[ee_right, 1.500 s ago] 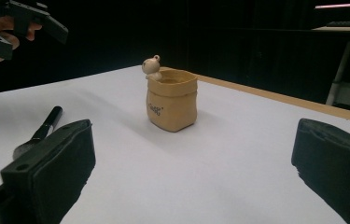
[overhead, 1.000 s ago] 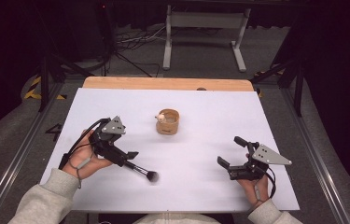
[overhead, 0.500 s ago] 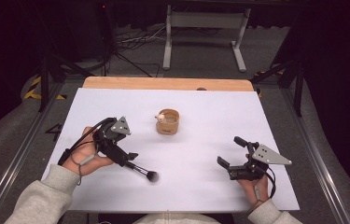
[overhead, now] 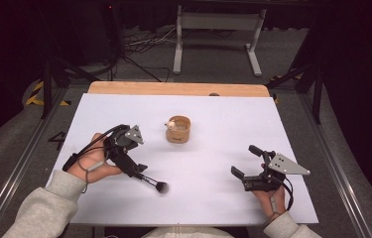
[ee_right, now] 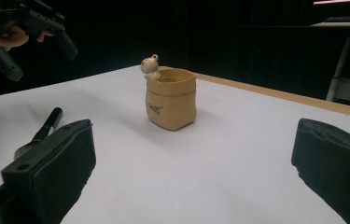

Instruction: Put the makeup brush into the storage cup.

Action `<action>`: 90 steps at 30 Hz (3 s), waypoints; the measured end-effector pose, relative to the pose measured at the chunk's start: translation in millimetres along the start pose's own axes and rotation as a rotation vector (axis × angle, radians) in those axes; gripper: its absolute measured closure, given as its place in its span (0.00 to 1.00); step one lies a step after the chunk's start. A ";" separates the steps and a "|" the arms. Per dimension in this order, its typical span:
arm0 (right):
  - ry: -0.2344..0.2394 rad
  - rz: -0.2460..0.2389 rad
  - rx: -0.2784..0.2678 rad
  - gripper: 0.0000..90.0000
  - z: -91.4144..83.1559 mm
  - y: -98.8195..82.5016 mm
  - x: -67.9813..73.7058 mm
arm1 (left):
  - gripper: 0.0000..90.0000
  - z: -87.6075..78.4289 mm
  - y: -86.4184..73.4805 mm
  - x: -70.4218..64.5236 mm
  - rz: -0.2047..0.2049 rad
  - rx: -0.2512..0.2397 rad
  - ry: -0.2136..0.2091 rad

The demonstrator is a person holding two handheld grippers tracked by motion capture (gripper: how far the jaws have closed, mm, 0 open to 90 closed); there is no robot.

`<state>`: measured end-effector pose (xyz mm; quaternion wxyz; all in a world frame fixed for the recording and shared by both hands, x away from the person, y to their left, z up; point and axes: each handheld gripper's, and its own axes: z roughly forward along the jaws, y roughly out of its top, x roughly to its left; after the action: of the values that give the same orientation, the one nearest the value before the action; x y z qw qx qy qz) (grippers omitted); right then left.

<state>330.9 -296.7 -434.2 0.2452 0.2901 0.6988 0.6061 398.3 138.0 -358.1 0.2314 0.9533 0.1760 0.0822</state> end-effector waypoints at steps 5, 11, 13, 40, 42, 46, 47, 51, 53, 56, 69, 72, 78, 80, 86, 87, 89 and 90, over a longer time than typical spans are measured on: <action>0.005 0.002 0.002 0.00 0.1 -0.2 -0.6 | 0.02 1.1 1.7 0.3 0.003 0.012 -0.004; 0.009 0.005 0.000 0.00 -0.2 -0.3 -0.8 | 0.03 6.5 4.4 -2.4 0.033 0.061 -0.017; 0.010 0.005 0.000 0.00 -0.2 -0.4 -0.7 | 0.03 7.8 4.5 -2.9 0.035 0.065 -0.024; 0.036 0.017 0.005 0.00 -0.4 -0.8 -0.9 | 0.10 35.9 -1.8 -9.2 0.042 0.158 -0.107; 0.035 0.018 0.005 0.00 -0.5 -0.8 -1.0 | 0.11 37.8 -2.3 -9.6 0.041 0.161 -0.106; 0.035 0.017 0.006 0.00 -0.7 -0.8 -1.5 | 0.13 44.3 -4.2 -10.6 0.054 0.191 -0.105; 0.035 0.017 0.006 0.00 -0.7 -0.8 -1.5 | 0.14 44.3 -4.2 -10.6 0.054 0.191 -0.105; 0.034 0.016 0.008 0.00 -0.6 -0.9 -1.4 | 0.16 50.4 -6.3 -10.4 0.052 0.207 -0.110; 0.033 0.014 0.009 0.00 -0.4 -1.0 -1.4 | 0.16 51.3 -6.7 -10.1 0.053 0.208 -0.111; 0.033 0.015 0.012 0.00 0.0 -1.2 -1.3 | 0.18 52.8 -7.4 -9.3 0.058 0.217 -0.115; 0.033 0.015 0.011 0.00 -0.1 -1.2 -1.0 | 0.28 60.4 -7.2 -12.6 0.087 0.268 -0.133; 0.034 0.015 0.011 0.00 -0.1 -1.3 -0.9 | 0.31 61.3 -7.1 -13.7 0.093 0.278 -0.128; 0.034 0.010 0.012 0.00 0.3 -1.4 -0.9 | 0.35 63.3 -7.4 -13.3 0.110 0.297 -0.135; 0.034 0.009 0.013 0.00 0.3 -1.4 -0.8 | 0.36 64.2 -7.6 -13.6 0.110 0.301 -0.134; 0.034 0.008 0.016 0.00 0.5 -1.6 -0.8 | 0.41 67.1 -8.8 -13.6 0.114 0.321 -0.136; 0.034 0.009 0.016 0.00 0.5 -1.6 -0.8 | 0.41 67.7 -8.8 -12.9 0.121 0.325 -0.137; 0.034 0.011 0.017 0.00 0.5 -1.7 -0.7 | 0.43 69.1 -9.8 -12.8 0.113 0.332 -0.141; 0.034 0.009 0.017 0.00 0.5 -1.7 -0.7 | 0.44 69.9 -10.3 -12.8 0.114 0.334 -0.141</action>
<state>331.6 -297.0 -435.9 0.2280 0.2853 0.7067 0.6060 400.0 112.9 -425.4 0.0764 0.9903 0.1161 -0.0021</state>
